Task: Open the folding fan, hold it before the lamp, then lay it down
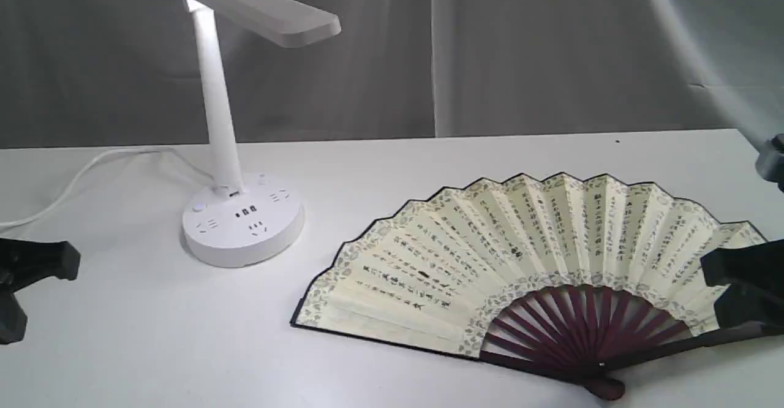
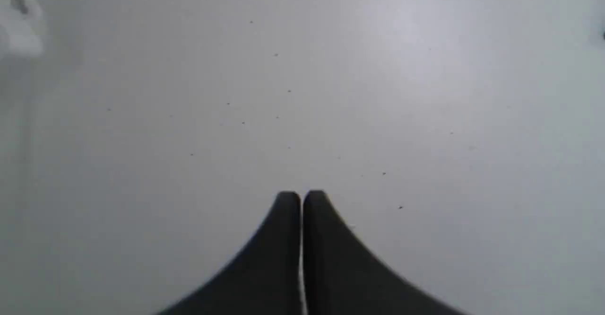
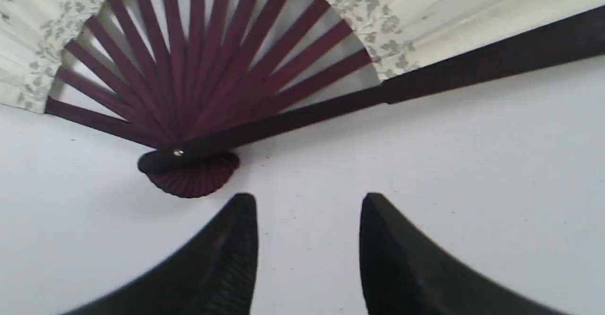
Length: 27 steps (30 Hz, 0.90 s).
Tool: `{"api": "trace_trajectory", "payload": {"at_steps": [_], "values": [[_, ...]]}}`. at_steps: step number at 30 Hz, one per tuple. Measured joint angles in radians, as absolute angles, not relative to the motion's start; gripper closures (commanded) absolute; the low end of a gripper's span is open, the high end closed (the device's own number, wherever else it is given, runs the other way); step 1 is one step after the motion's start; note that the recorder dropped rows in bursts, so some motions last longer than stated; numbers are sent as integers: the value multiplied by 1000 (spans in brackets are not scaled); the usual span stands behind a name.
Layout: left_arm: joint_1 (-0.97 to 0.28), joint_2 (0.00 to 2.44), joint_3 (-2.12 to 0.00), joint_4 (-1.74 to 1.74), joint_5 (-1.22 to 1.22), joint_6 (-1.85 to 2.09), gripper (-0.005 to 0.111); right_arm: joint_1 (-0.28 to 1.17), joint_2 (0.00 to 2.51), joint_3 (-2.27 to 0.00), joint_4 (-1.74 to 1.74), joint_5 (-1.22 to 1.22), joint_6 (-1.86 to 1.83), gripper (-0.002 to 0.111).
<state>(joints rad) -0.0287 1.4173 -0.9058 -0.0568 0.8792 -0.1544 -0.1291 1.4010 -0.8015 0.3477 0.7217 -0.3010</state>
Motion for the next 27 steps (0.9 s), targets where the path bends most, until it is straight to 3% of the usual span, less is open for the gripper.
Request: {"api": "trace_trajectory", "payload": {"at_steps": [13,16,20,27], "values": [[-24,1417,-906,34,890,-97,107,-129,1352,-801,239,799,-263,74],[-24,1417,-906,43,885,-95,107,-129,1352,-801,224,797,-263,85],[-24,1417,-906,43,876,-95,107,-129,1352,-801,182,781,-261,108],[-64,1417,-906,36,862,-78,107,-129,1352,-801,168,713,-269,108]]}}
